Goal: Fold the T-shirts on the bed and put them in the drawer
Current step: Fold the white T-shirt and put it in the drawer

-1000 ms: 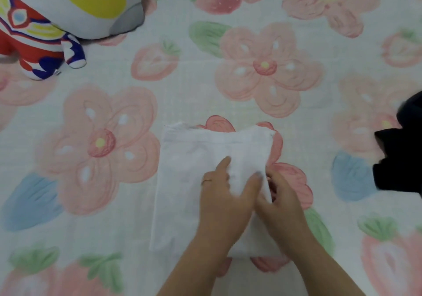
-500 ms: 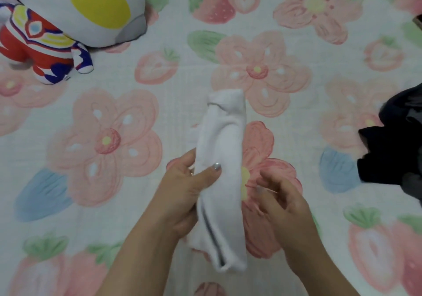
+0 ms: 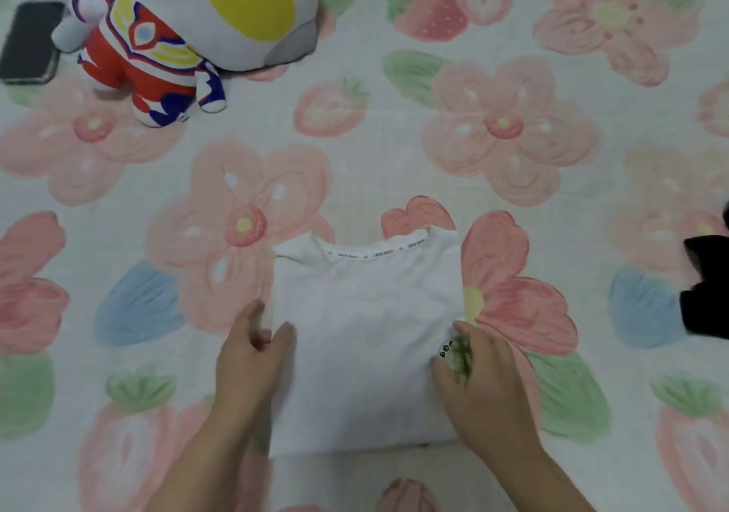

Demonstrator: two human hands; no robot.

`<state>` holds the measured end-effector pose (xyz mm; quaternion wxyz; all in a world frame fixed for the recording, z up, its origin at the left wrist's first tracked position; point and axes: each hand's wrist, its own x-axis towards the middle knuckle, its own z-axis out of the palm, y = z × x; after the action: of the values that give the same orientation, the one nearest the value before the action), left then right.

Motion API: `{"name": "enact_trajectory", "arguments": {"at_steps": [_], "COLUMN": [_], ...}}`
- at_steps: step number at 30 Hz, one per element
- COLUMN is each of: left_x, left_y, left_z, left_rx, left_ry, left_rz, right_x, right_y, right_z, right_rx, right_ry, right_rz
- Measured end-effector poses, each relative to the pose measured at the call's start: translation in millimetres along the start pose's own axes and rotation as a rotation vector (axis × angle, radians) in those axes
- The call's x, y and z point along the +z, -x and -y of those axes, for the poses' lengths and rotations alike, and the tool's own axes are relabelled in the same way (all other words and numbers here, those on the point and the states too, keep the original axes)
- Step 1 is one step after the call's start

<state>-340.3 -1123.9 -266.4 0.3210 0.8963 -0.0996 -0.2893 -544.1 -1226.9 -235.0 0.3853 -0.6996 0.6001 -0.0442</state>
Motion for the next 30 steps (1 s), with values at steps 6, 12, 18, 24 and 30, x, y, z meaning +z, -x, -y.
{"name": "enact_trajectory", "arguments": {"at_steps": [6,12,18,24,30], "left_x": [18.2,20.3,13.4,16.3,3.0], "left_y": [-56.0,-85.8,-90.1,-94.0,-83.7], "left_z": [-48.1,-64.8,-64.9,-69.2,-48.5], "left_rx": [0.021,0.183,0.323,0.054,-0.030], "left_ry": [0.247,0.071,0.109,0.383,0.089], "left_rz": [-0.028,-0.012,-0.015,0.008,-0.002], "right_x": [-11.0,-6.5,-5.5,-0.6,3.2], "right_y": [-78.3,-130.5,-136.5,-139.9,-140.3], "right_z": [5.3,21.7,10.2,4.6,0.2], "right_rx": [0.147,0.219,0.183,0.239,0.234], "right_ry": [-0.261,-0.484,-0.458,-0.554,-0.512], "right_rz": [-0.121,-0.103,-0.085,-0.054,-0.049]}}
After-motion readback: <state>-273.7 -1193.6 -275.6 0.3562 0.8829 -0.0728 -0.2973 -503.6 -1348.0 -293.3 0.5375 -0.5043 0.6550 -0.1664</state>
